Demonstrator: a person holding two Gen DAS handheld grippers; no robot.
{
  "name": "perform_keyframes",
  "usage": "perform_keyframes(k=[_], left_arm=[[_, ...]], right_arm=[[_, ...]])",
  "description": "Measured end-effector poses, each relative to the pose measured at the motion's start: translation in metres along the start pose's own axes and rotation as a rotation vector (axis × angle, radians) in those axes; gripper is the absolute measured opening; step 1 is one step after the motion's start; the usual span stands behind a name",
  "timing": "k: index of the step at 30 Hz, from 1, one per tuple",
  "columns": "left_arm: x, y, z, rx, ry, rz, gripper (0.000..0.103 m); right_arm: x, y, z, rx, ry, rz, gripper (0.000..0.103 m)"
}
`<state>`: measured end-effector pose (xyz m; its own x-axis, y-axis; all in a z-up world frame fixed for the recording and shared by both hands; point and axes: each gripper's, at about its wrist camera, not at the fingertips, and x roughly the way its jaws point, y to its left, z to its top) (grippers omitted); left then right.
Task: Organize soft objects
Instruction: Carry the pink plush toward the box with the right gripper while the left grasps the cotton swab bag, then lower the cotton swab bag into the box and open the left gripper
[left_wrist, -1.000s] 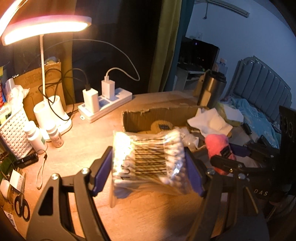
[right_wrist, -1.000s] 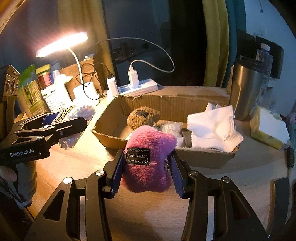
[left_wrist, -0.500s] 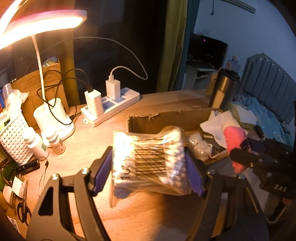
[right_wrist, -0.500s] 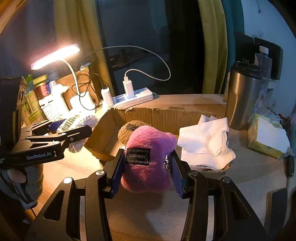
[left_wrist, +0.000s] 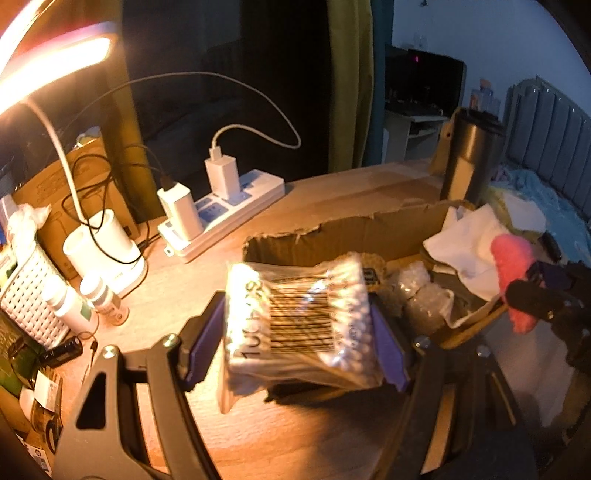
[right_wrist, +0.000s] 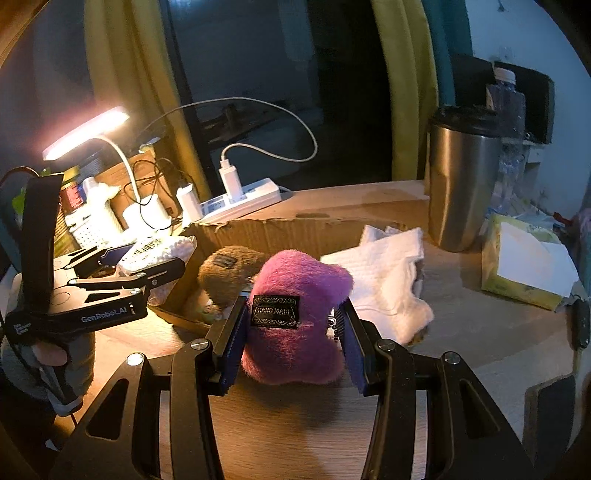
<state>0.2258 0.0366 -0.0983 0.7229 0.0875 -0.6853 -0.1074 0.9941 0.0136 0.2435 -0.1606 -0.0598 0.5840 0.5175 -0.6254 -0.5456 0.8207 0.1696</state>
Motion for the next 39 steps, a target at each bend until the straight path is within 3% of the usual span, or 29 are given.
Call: perform_keyframes(k=[6, 10, 18, 23, 28, 32, 39], left_arm=[[0.017, -0.012, 0.001, 0.023, 0.049, 0.027, 0.08], [0.019, -0.014, 0.003, 0.016, 0.048, 0.002, 0.092], [0.016, -0.009, 0.004, -0.021, 0.055, -0.055, 0.093], [-0.005, 0.001, 0.008, -0.048, 0.004, -0.082, 0.093], [-0.016, 0.015, 0.01, -0.048, -0.025, -0.036, 0.093], [-0.002, 0.033, 0.007, -0.076, 0.018, 0.027, 0.093], [0.017, 0.029, 0.001, -0.045, 0.082, -0.01, 0.093]], right_arm=[[0.001, -0.012, -0.002, 0.019, 0.003, -0.009, 0.05], [0.001, -0.015, -0.002, 0.023, 0.003, -0.011, 0.05], [-0.001, -0.011, -0.001, 0.013, 0.001, -0.016, 0.05], [-0.002, -0.003, 0.002, -0.002, 0.0, -0.019, 0.05], [0.0, 0.007, 0.006, -0.018, 0.002, -0.014, 0.05], [0.002, 0.016, 0.007, -0.032, 0.006, -0.008, 0.05], [0.002, 0.023, 0.009, -0.047, 0.008, -0.013, 0.05]])
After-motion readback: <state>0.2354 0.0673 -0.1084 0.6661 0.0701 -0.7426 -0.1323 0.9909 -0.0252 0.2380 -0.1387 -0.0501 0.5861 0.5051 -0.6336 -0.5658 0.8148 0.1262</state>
